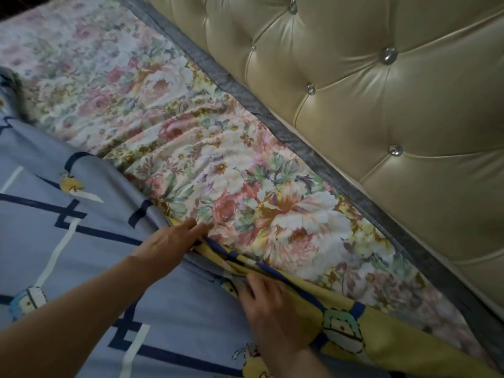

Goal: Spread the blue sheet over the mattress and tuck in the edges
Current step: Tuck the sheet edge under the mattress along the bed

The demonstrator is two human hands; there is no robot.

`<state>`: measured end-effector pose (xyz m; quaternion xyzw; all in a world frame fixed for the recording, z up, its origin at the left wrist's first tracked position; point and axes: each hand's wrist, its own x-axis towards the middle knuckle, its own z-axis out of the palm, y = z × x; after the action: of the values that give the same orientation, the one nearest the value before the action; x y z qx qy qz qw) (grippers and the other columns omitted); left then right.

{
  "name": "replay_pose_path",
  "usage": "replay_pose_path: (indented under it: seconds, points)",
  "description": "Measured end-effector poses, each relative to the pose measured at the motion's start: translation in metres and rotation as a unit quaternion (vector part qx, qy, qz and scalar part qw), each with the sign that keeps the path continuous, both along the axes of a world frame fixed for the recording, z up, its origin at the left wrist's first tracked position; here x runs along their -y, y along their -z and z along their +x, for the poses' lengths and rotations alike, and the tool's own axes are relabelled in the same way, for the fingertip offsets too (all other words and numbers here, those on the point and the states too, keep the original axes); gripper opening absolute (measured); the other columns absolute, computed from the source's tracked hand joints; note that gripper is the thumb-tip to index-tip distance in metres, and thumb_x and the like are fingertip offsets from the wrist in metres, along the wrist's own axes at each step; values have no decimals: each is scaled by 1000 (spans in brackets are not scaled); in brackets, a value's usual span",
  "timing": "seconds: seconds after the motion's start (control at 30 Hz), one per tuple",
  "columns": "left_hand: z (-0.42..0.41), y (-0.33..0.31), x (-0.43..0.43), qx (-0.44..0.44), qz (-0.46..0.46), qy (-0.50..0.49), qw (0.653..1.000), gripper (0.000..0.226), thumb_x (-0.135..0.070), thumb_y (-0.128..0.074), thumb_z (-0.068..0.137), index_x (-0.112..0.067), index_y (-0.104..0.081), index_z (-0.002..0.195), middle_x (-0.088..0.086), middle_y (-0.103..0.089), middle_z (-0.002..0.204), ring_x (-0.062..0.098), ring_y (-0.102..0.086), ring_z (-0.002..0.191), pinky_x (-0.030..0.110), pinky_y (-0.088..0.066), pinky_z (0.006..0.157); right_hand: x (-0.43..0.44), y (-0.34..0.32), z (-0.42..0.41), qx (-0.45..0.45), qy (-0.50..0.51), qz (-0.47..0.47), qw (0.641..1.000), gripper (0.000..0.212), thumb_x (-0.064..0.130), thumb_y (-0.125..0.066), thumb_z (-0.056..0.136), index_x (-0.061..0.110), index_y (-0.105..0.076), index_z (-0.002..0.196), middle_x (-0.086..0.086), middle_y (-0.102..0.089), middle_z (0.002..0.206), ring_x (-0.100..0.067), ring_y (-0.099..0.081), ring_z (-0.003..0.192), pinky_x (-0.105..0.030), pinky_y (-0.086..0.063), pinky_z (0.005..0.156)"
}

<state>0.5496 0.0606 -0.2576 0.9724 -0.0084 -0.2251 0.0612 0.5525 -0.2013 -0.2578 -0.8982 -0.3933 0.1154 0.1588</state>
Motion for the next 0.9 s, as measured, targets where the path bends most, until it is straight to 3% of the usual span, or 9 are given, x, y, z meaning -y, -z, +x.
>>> replay_pose_path:
  seconds: [0.1, 0.27, 0.4, 0.47, 0.57, 0.7, 0.8, 0.9]
  points:
    - [-3, 1, -7, 17, -38, 17, 999, 46, 1, -53, 87, -29, -47, 121, -1, -52, 105, 24, -62, 82, 38, -51, 66, 3, -6, 10, -20, 13, -33, 999, 31, 3, -84, 59, 11, -70, 85, -16, -64, 114, -27, -66, 90, -34, -58, 70]
    - [1, 1, -13, 47, -21, 32, 998, 38, -13, -67, 85, -33, -53, 114, -3, -54, 96, 20, -61, 63, 35, -51, 51, 6, -17, 21, 7, -24, -16, 1000, 24, 4, -78, 66, 13, -68, 87, -4, -65, 88, -24, -60, 83, -34, -55, 74]
    - [14, -10, -8, 49, -19, 30, 998, 26, -7, -75, 77, -21, -67, 97, 3, -59, 90, 22, -62, 56, 33, -50, 45, 6, -24, 32, 52, -29, 24, 998, 21, 3, -63, 77, 11, -65, 96, -6, -63, 92, -25, -57, 84, -35, -51, 70]
    - [25, -21, -2, 88, -4, -3, 996, 24, -2, -74, 74, -17, -63, 89, 4, -60, 85, 23, -60, 54, 33, -47, 42, 6, -27, 38, 72, -16, 37, 997, 20, 4, -56, 81, 11, -64, 98, -6, -62, 94, -26, -55, 85, -36, -50, 70]
    - [74, -48, 6, 178, 18, -58, 982, 29, 8, -65, 74, -11, -55, 93, 11, -58, 86, 31, -58, 55, 35, -42, 43, 6, -34, 77, 122, 9, 50, 991, 23, 4, -53, 85, 7, -65, 104, -9, -62, 100, -27, -54, 91, -37, -50, 77]
    - [197, -72, 14, 312, 30, -92, 945, 29, 15, -50, 76, -6, -48, 96, 22, -50, 98, 41, -54, 66, 38, -30, 50, -15, -36, 191, 227, 89, 70, 967, 13, 5, -61, 80, 6, -68, 92, -12, -61, 95, -30, -52, 87, -39, -45, 73]
    - [251, -58, 12, 327, 23, -124, 936, 23, 9, -44, 84, -6, -50, 99, 20, -48, 108, 39, -55, 80, 37, -34, 61, -36, -14, 235, 281, 57, 81, 955, 17, 2, -53, 84, 6, -67, 77, -13, -58, 79, -30, -53, 75, -38, -41, 65]
    - [275, -2, 4, 315, -12, -145, 938, 23, 1, -40, 92, -6, -55, 108, 16, -47, 122, 39, -56, 93, 37, -37, 71, -34, 35, 253, 298, 33, 48, 953, 27, 4, -43, 89, 9, -68, 96, -12, -61, 89, -27, -51, 81, -35, -39, 70]
